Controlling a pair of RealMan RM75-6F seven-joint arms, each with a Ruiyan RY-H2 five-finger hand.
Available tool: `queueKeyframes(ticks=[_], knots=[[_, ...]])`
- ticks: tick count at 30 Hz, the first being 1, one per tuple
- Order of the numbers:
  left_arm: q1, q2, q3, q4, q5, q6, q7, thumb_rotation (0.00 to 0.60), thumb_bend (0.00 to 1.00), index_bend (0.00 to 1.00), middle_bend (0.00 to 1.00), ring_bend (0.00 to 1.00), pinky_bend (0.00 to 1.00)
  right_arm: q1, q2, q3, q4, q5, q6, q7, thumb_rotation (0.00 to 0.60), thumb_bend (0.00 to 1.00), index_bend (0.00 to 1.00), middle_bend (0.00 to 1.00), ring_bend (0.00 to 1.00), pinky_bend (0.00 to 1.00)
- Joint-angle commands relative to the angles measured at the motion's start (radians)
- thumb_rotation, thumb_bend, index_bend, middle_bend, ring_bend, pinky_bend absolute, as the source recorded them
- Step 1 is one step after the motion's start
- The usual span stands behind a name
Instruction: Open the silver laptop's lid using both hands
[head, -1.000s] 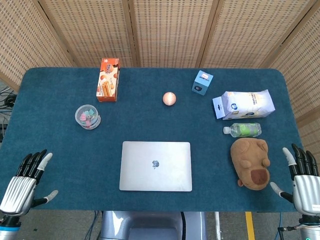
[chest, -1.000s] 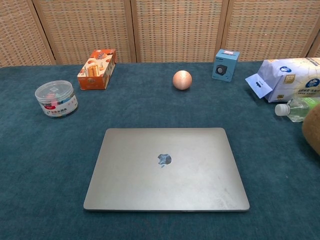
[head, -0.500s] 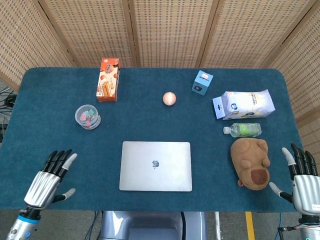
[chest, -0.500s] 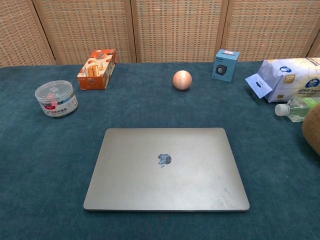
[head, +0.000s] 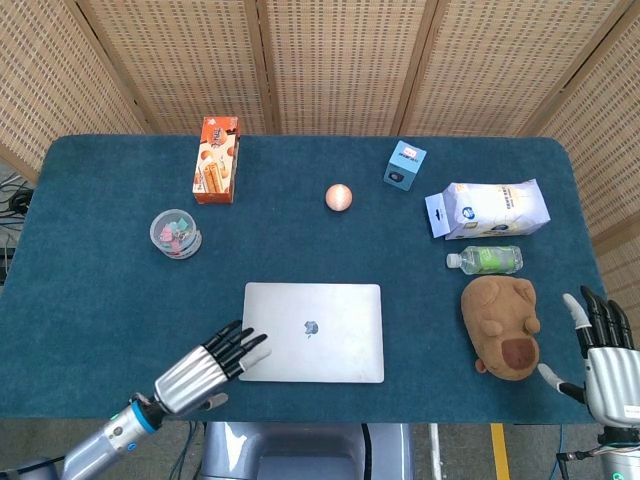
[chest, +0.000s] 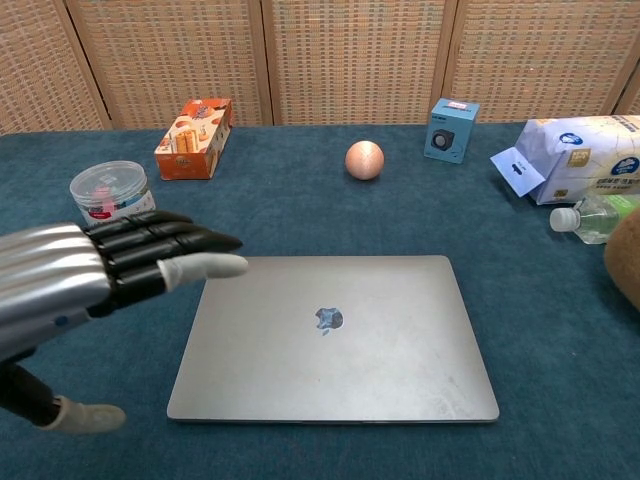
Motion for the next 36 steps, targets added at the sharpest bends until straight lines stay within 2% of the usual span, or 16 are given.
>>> queueKeyframes(ticks=[1,18,36], knots=[[-0.059,-0.076,-0.017,0.051,0.004,-0.066,0.006,0.600,0.00,0.00,0.00,0.00,0.00,0.002,0.001,0.001,0.000,0.002,-0.003,0.004,0.600,0.00,0.07,0.00,0.00,0.00],[-0.206,-0.338,-0.063,0.228,-0.105,-0.185,0.022,0.600,0.00,0.00,0.00,0.00,0.00,0.016,0.010,0.004,0.004,0.023,-0.034,0.038,0.600,0.00,0.07,0.00,0.00,0.00],[-0.255,-0.450,-0.084,0.317,-0.192,-0.192,0.124,0.600,0.00,0.00,0.00,0.00,0.00,0.017,0.022,0.003,0.003,0.031,-0.040,0.066,0.600,0.00,0.07,0.00,0.00,0.00]])
